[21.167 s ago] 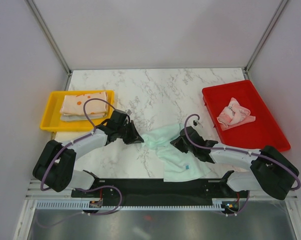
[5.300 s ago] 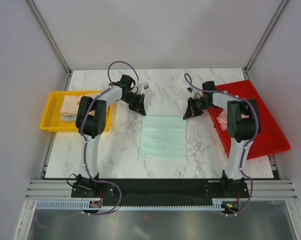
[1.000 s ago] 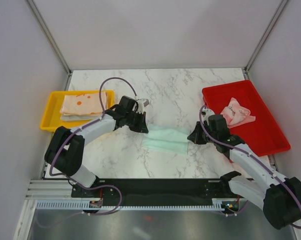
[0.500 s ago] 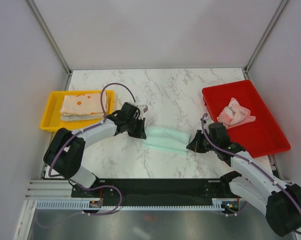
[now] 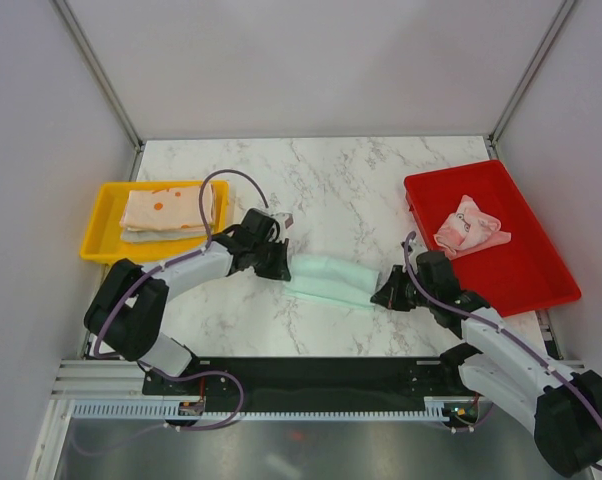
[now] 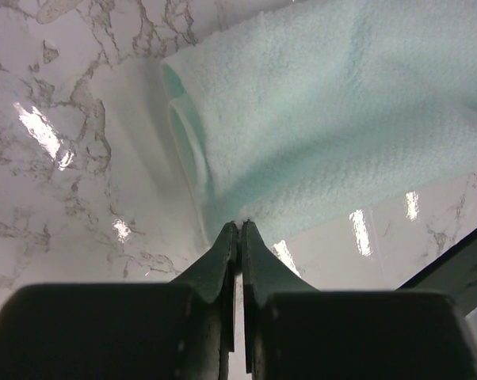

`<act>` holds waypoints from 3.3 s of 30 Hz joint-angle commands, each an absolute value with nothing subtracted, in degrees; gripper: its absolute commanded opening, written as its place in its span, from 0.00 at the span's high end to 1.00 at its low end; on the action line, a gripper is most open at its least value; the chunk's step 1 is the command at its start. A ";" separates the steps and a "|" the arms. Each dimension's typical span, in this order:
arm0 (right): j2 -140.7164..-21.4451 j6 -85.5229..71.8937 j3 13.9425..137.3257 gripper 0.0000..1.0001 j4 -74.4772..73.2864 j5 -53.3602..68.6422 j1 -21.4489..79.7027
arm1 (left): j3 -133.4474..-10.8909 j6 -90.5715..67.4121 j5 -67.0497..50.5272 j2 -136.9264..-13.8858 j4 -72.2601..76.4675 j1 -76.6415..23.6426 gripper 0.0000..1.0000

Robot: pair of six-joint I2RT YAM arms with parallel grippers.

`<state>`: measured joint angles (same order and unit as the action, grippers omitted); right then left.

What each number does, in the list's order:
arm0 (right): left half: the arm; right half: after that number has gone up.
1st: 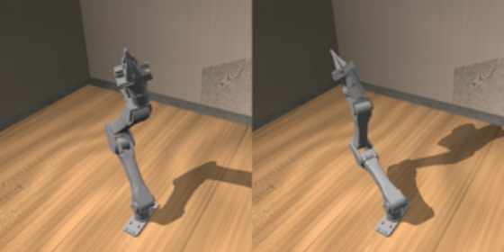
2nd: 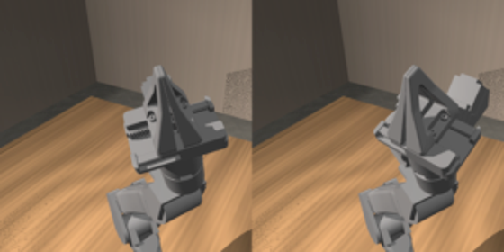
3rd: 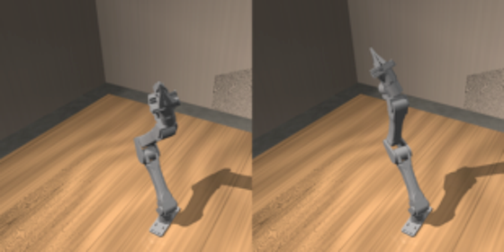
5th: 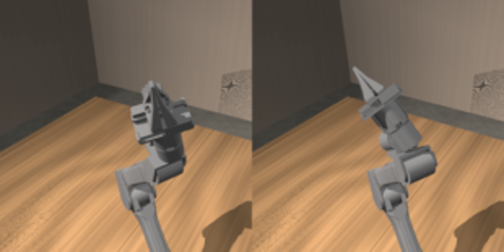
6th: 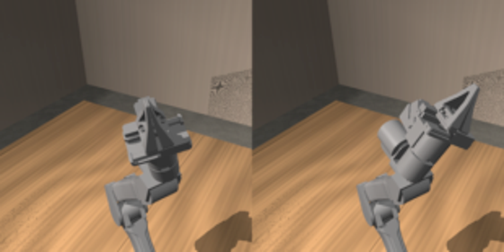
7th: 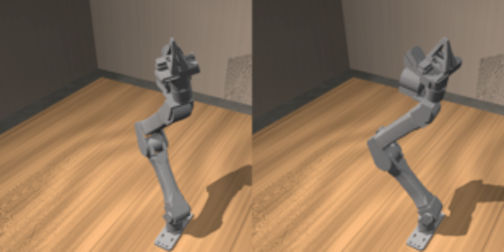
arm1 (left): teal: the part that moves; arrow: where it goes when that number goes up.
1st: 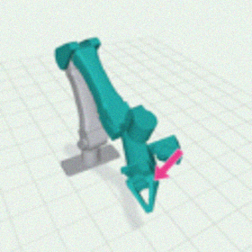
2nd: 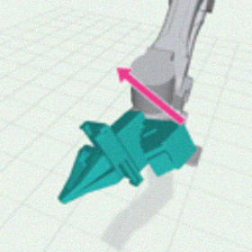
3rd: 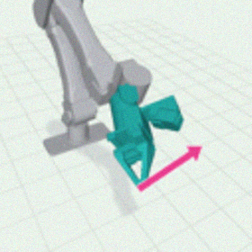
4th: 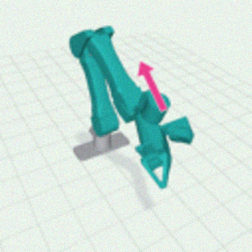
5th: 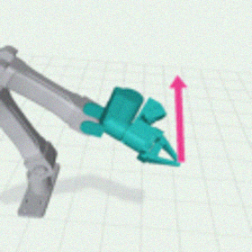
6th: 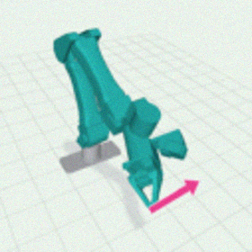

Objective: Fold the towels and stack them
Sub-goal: Fold the towel, then neatly place the folded towel into the bin

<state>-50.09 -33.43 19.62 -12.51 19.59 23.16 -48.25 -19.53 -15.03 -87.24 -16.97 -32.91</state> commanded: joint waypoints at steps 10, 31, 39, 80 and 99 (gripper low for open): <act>-49.13 -35.85 27.15 0.61 -22.93 11.18 23.64 | -58.24 -20.74 -7.39 -85.78 -25.74 -34.10 0.51; -65.65 -36.39 25.49 0.71 -8.26 14.94 23.47 | -56.51 -27.07 -8.61 -97.82 -18.11 -34.01 0.49; -62.68 -35.24 32.24 0.71 -14.23 14.85 23.55 | -64.94 -27.42 -12.74 -93.17 -26.00 -34.10 0.45; -74.16 -30.16 37.18 0.68 -12.66 7.75 22.33 | -62.75 -26.63 -18.38 -97.81 -19.69 -32.00 0.46; -72.25 -27.07 41.40 0.67 -17.67 15.89 21.18 | -66.98 -24.87 -12.75 -90.97 -31.29 -29.44 0.31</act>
<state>-75.53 -26.68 41.54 -16.21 10.15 21.15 -66.04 -27.88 -16.27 -93.56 -27.44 -29.61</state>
